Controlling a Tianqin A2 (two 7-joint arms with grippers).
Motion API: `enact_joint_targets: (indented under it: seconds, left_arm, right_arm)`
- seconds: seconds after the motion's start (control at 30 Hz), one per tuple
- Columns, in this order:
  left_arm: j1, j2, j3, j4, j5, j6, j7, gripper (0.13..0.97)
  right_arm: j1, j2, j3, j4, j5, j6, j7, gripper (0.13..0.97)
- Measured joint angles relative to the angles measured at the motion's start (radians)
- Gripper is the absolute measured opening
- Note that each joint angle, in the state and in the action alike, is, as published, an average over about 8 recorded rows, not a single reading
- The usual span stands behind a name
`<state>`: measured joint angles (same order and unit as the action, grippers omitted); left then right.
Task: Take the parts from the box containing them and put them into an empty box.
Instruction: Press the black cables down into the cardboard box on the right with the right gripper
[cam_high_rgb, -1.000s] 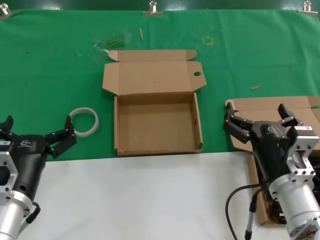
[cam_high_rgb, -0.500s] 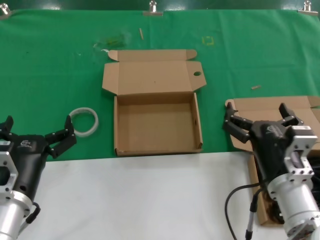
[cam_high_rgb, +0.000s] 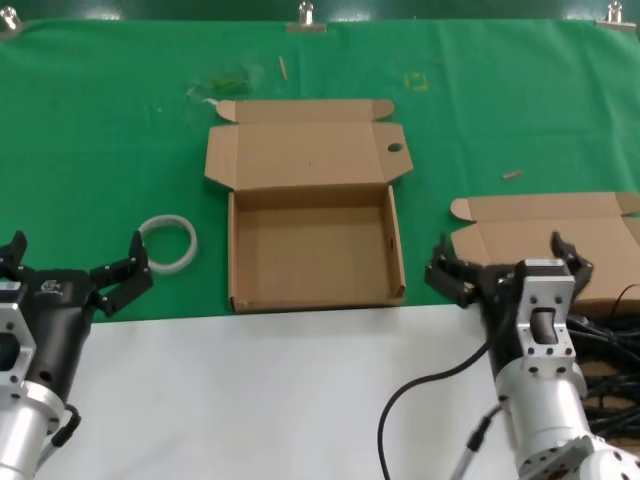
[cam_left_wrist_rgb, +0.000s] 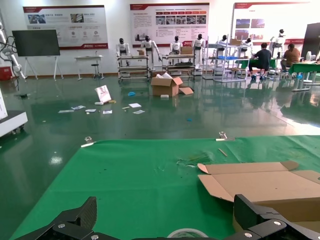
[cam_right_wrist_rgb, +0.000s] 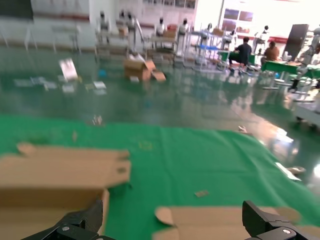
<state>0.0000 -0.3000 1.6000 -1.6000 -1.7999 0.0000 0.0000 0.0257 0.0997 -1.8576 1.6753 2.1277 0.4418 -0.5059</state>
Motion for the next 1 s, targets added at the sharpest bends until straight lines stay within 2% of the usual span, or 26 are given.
enact_joint_targets:
  seconds: [0.17, 0.37, 0.7, 1.0]
  left_arm:
    - [0.0, 0.0, 0.0, 0.0, 0.0, 0.0, 0.0, 0.965]
    - [0.0, 0.0, 0.0, 0.0, 0.0, 0.0, 0.0, 0.965]
    - [0.0, 0.0, 0.0, 0.0, 0.0, 0.0, 0.0, 0.965]
    - [0.0, 0.0, 0.0, 0.0, 0.0, 0.0, -0.001, 0.965]
  right_arm:
    - [-0.019, 0.0, -0.007, 0.046, 0.077, 0.156, -0.228, 0.966]
    - [-0.061, 0.0, 0.054, 0.116, 0.162, 0.298, -0.52, 0.966]
    - [-0.099, 0.0, 0.146, 0.196, 0.341, 0.484, -0.97, 0.966]
    - [-0.077, 0.0, 0.244, 0.228, 0.515, 0.596, -1.378, 0.966]
